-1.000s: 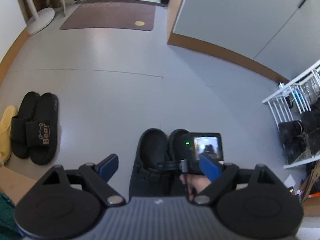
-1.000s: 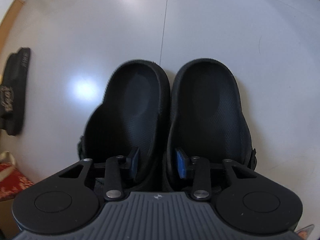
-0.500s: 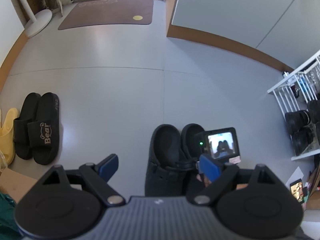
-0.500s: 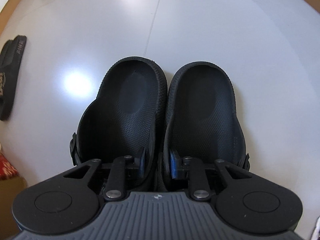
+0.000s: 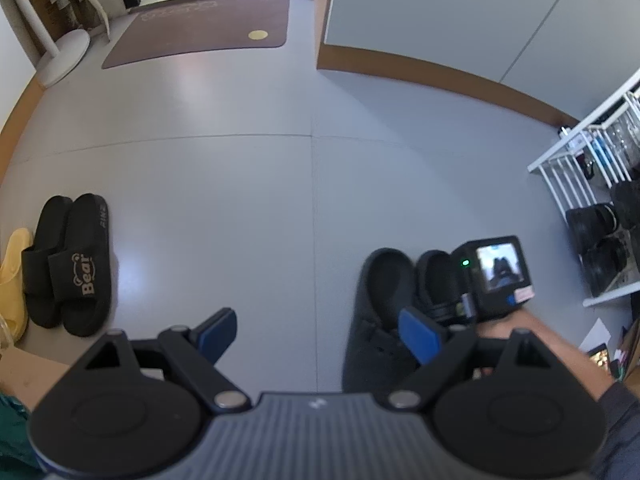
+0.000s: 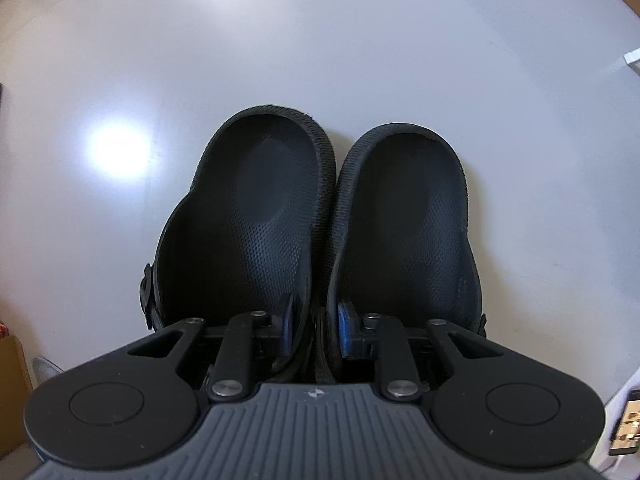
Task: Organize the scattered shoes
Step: 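Lift the black clogs off the floor with the right gripper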
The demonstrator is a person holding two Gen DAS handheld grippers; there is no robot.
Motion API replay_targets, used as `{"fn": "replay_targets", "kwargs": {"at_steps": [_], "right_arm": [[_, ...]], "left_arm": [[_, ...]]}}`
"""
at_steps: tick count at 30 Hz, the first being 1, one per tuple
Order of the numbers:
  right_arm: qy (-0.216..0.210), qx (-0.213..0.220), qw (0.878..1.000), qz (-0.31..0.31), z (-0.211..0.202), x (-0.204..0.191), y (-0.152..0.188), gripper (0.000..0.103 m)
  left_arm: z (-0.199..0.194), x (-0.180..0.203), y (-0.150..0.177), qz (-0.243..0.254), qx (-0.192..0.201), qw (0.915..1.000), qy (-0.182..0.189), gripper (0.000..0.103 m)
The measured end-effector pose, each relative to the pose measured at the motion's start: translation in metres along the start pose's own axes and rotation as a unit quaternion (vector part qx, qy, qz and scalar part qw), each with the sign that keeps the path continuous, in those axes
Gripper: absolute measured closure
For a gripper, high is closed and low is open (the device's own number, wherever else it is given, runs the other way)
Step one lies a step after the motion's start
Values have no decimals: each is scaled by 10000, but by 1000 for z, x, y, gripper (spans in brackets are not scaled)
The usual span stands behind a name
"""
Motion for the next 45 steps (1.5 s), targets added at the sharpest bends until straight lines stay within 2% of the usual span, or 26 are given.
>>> {"fn": "replay_targets", "kwargs": {"at_steps": [5,11,17,22,26,29,34,40,45], "right_arm": [[-41,-174,9996,217,0,32,4,79],[-71,-402,9988,275,1,43,-3,78],[-76,-712,9972,212,9,30,-13,73],[-199,-1130,9934,94,21,33,-14,69],[-289,-1434,9892,-102,31,33,-18,61],[-396,-1531,9874,-105,30,37,-25,59],[-434,-1540,9871,-31,29,41,-31,58],[-530,-1279,9904,-27,19,47,-29,62],[-664,-952,9929,254,2,56,-27,74]], "left_arm": [[4,1,3,45,-21,10000,-7,13],[5,4,5,118,-43,9999,6,13],[7,2,7,144,-80,9999,-40,13],[5,4,8,151,-105,9998,-68,13],[4,6,6,177,-103,9998,-69,13],[4,10,4,235,-108,9997,-53,13],[7,16,2,315,-134,9994,-55,13],[6,23,0,325,-90,9994,3,13],[0,34,2,394,-11,9992,105,13]]}}
Point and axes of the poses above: each gripper's, at about its wrist camera, not at the fingertips, and z roughly the way its jaws point, x to its right, y to its underside, the point moved 4 cm from there along z, roughly the way its jaws point, and after that the axes turned 6 degrees about -z, right-handed, at the moved point
